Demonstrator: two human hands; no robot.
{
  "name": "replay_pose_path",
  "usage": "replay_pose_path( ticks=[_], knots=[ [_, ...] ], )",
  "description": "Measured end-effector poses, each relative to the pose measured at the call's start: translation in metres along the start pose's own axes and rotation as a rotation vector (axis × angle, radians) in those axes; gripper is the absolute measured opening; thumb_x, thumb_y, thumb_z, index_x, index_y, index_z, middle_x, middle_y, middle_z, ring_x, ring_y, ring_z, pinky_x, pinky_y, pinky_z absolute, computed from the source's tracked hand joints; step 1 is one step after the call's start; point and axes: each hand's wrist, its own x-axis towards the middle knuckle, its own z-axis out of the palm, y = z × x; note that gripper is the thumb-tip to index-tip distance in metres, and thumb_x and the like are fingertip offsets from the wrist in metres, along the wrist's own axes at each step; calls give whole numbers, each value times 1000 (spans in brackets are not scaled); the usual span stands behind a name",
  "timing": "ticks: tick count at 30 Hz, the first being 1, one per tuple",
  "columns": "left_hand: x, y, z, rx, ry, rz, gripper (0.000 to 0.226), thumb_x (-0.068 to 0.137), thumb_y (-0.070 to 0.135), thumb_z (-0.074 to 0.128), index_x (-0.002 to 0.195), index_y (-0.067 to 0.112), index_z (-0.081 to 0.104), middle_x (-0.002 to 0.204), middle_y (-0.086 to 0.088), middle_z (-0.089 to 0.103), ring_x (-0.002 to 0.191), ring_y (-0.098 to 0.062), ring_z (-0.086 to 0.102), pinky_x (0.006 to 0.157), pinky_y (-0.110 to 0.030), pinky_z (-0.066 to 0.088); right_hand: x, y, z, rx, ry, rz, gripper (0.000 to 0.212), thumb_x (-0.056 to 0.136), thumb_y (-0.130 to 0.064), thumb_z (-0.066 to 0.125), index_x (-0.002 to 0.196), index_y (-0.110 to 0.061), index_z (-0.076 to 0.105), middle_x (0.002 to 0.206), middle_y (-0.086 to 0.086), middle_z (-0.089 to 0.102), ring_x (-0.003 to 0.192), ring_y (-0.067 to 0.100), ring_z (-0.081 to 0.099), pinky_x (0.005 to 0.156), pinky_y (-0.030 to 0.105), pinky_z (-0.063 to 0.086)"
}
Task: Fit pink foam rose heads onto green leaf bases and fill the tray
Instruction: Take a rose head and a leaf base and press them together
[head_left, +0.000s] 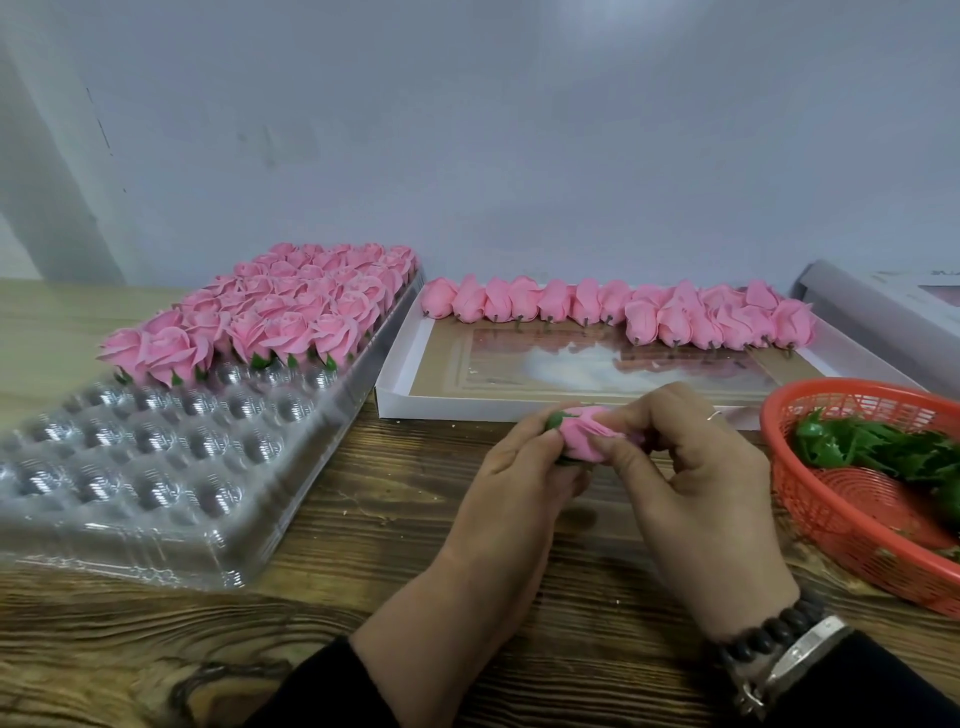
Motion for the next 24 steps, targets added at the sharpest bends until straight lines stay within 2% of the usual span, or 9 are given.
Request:
replay_pose_path(
  ticks=[4,6,8,10,13,15,19,22,24],
  knots=[
    [-3,5,0,-31,-94,23,27,85,15,48,102,15,68,110,-11,69,110,-21,62,101,-36,45,1,0,-4,23,28,6,27,76,-2,72,75,-27,60,73,-12,57,72,-4,53,66,4,39],
    [-2,8,-5,44,-173,20,33,82,11,45,108,17,65,109,-10,69,105,-18,64,95,-32,49,1,1,-5,21,20,16,34,76,-2,72,75,-33,58,73,-12,56,72,-3,53,67,5,39],
    [2,8,-12,228,-199,28,43,86,-2,46,123,18,53,107,-11,68,95,-17,67,82,-28,54,1,1,-6,21,2,39,41,76,-1,72,73,-38,55,73,-12,56,72,-2,53,66,6,39],
    [3,7,-15,502,-163,99,52,83,-6,54,124,25,47,98,-8,66,76,-11,65,67,-20,50,1,2,-7,21,-25,49,39,76,-1,71,74,-37,56,71,-11,54,72,1,53,66,7,39],
    [2,4,-15,889,-44,243,30,79,15,64,98,33,49,88,7,60,68,-2,54,61,-16,43,0,2,-8,42,-106,44,32,76,1,70,76,-28,59,77,-13,54,73,-2,53,66,6,38],
    [1,5,-13,1009,11,285,23,77,26,64,79,34,42,80,10,55,71,-2,51,57,-12,38,-1,-1,-8,64,-176,30,28,76,2,70,76,-24,61,82,-15,55,74,-3,53,65,5,38],
    [3,7,-10,1015,38,310,20,78,15,63,72,27,48,76,7,58,72,-7,53,57,-12,40,1,-9,-3,48,-305,-50,14,80,-9,66,74,-20,60,76,-12,53,75,-2,53,68,6,39],
    [4,8,-10,976,21,280,12,80,4,60,83,15,62,84,0,66,83,-14,61,75,-30,51,1,-13,-1,-1,-379,-125,13,81,-12,57,78,-25,54,78,-14,49,77,-2,50,69,11,40],
    [3,10,-11,882,-5,250,15,81,1,61,81,15,66,81,-1,69,80,-14,64,75,-30,54,-1,-16,-1,-16,-381,-140,13,84,-17,54,90,-29,54,81,-15,51,79,0,52,70,14,42]
  ],
)
